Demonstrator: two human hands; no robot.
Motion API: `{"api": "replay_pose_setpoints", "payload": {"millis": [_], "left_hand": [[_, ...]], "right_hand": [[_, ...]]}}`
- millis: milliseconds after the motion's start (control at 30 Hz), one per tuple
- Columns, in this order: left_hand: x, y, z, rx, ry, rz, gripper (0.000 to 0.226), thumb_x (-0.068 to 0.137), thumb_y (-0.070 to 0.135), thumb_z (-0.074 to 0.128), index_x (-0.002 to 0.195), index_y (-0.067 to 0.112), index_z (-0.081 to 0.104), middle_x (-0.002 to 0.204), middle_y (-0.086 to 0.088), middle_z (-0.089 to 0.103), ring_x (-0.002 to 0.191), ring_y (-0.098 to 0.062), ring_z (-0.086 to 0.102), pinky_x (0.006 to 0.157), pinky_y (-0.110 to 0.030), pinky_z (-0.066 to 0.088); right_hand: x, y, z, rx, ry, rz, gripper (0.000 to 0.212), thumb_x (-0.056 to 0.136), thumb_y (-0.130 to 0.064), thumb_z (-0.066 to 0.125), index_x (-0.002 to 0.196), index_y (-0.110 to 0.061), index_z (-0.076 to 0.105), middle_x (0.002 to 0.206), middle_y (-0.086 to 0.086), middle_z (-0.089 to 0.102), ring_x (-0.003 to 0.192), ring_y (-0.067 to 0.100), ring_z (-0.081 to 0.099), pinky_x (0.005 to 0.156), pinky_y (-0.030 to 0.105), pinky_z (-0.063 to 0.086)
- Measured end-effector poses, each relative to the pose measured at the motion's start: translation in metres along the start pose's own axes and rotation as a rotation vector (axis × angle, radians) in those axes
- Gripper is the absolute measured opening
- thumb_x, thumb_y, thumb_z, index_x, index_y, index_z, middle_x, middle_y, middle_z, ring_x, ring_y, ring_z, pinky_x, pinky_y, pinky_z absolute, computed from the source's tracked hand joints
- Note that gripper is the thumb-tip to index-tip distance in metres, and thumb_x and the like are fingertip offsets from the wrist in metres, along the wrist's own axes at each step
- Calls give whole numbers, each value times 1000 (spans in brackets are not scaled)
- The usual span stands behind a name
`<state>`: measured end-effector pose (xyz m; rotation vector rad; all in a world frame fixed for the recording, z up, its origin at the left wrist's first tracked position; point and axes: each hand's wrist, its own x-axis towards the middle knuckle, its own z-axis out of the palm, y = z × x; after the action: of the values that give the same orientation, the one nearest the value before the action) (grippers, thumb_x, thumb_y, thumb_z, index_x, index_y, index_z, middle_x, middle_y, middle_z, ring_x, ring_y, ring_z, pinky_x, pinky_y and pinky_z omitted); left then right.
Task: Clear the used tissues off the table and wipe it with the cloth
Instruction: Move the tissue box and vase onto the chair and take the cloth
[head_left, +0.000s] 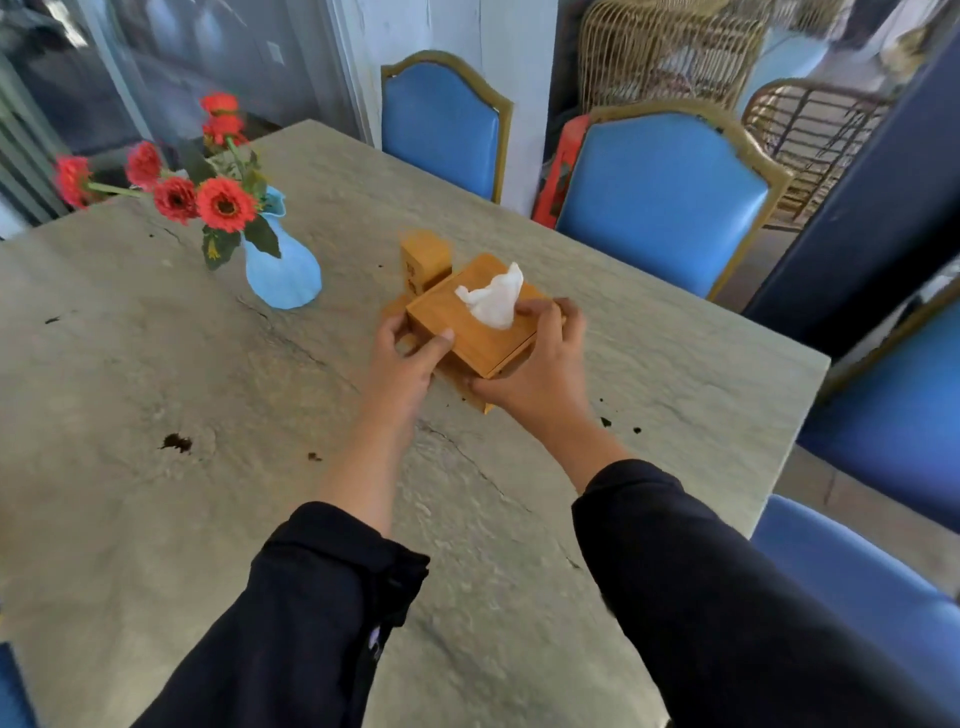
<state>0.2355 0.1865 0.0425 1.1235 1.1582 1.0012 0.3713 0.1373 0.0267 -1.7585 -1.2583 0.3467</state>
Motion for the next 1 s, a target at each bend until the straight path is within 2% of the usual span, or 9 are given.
{"api": "replay_pose_setpoints", "payload": {"millis": [100, 267, 400, 500, 600, 667, 833, 900, 1000], "left_hand": [[-37, -3, 48, 8, -55, 8, 53, 82, 26, 71, 126, 31, 42, 113, 20, 50, 105, -6, 52, 76, -24, 44], [-97, -17, 139, 68, -179, 2, 61, 77, 36, 73, 131, 33, 45, 135, 8, 47, 115, -12, 52, 92, -33, 45], [-146, -33, 216, 91, -276, -1, 51, 71, 42, 73, 117, 43, 51, 133, 5, 48, 114, -12, 54, 93, -34, 47], [-177, -50, 272, 79, -319, -52, 44, 77, 31, 74, 113, 37, 50, 121, 7, 55, 107, -7, 56, 82, -24, 47], [-203, -68, 326, 72, -339, -125, 36, 82, 15, 71, 107, 27, 48, 96, 16, 57, 89, 1, 56, 67, -14, 43], [-220, -81, 357, 121, -378, -153, 34, 82, 14, 71, 105, 25, 48, 92, 18, 56, 85, 3, 55, 65, -13, 40], [-250, -134, 415, 218, -467, -224, 28, 82, 17, 72, 97, 28, 51, 91, 18, 57, 85, 2, 54, 65, -15, 39], [-256, -161, 433, 257, -488, -253, 33, 82, 19, 72, 105, 25, 48, 92, 20, 54, 84, 4, 51, 65, -14, 38], [-261, -207, 455, 286, -513, -289, 30, 83, 18, 71, 102, 26, 49, 94, 21, 55, 87, 5, 52, 67, -13, 37]], "right_hand": [[-24, 26, -56, 0, 47, 12, 92, 50, -37, 87, 126, -22, 39, 141, 4, 21, 129, 19, 30, 101, 26, 35], [-68, 77, -158, -16, 125, 39, 91, 50, -35, 88, 126, -21, 39, 141, 3, 22, 129, 16, 28, 102, 25, 34], [-101, 124, -237, -59, 158, 71, 93, 50, -40, 89, 126, -23, 36, 141, 1, 21, 129, 12, 26, 102, 26, 37], [-125, 160, -291, -105, 171, 97, 97, 50, -45, 89, 127, -19, 36, 140, 1, 21, 128, 11, 26, 99, 24, 36], [-150, 199, -337, -133, 161, 163, 97, 49, -36, 90, 127, -17, 37, 141, 2, 20, 129, 13, 26, 101, 25, 36], [-166, 227, -360, -138, 167, 212, 98, 48, -34, 90, 128, -15, 38, 140, 3, 20, 130, 15, 26, 104, 31, 39], [-196, 297, -396, -213, 159, 288, 103, 43, -62, 71, 128, -12, 39, 137, 9, 25, 127, 22, 30, 100, 36, 42], [-206, 330, -402, -227, 134, 327, 103, 43, -63, 71, 126, -12, 39, 137, 9, 26, 126, 23, 32, 100, 40, 42], [-217, 383, -404, -242, 45, 411, 101, 42, -57, 76, 126, -20, 35, 140, 8, 21, 129, 27, 31, 101, 46, 42]]}}
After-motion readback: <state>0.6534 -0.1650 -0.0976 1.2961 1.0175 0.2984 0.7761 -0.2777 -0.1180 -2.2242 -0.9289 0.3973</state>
